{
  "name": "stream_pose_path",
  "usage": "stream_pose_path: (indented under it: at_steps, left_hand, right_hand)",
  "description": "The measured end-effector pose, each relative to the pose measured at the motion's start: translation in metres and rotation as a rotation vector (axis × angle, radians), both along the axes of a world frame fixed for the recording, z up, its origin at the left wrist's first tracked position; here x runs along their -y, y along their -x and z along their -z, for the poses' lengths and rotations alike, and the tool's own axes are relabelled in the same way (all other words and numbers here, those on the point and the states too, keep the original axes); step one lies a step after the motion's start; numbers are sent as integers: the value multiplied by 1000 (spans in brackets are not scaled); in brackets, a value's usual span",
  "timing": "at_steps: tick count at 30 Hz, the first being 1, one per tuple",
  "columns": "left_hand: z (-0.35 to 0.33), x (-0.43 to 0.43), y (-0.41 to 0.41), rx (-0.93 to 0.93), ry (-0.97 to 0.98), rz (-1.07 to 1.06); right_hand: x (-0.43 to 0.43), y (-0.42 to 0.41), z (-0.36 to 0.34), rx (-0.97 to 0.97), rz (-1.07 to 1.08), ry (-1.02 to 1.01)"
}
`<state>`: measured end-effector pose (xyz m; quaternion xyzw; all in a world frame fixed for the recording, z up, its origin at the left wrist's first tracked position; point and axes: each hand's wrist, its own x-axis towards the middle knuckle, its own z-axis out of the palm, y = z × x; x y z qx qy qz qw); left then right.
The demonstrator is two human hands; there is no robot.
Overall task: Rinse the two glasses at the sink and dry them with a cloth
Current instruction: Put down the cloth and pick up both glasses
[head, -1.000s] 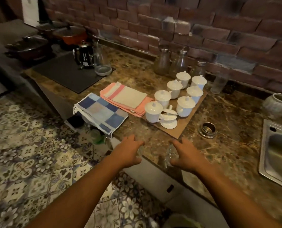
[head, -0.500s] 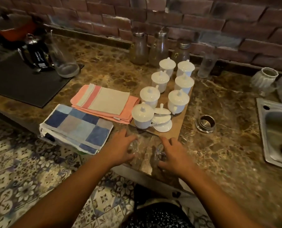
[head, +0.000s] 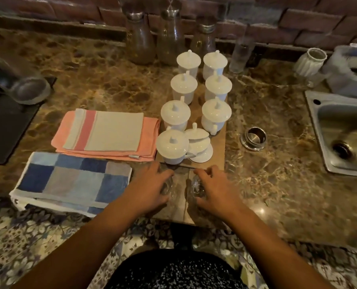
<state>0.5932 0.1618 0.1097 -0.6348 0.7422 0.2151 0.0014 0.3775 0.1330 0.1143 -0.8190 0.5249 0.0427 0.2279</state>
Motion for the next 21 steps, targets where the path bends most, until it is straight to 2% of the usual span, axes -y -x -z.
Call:
stream_pose_path:
  at_steps: [8,21]
  left_hand:
    - [3,6,1,2,-60,67]
    - [16,17,9,32,-32,118]
  right_hand:
    - [-6,-10,1,-45,73,-6]
    - [-11,-12,0,-65,138,3]
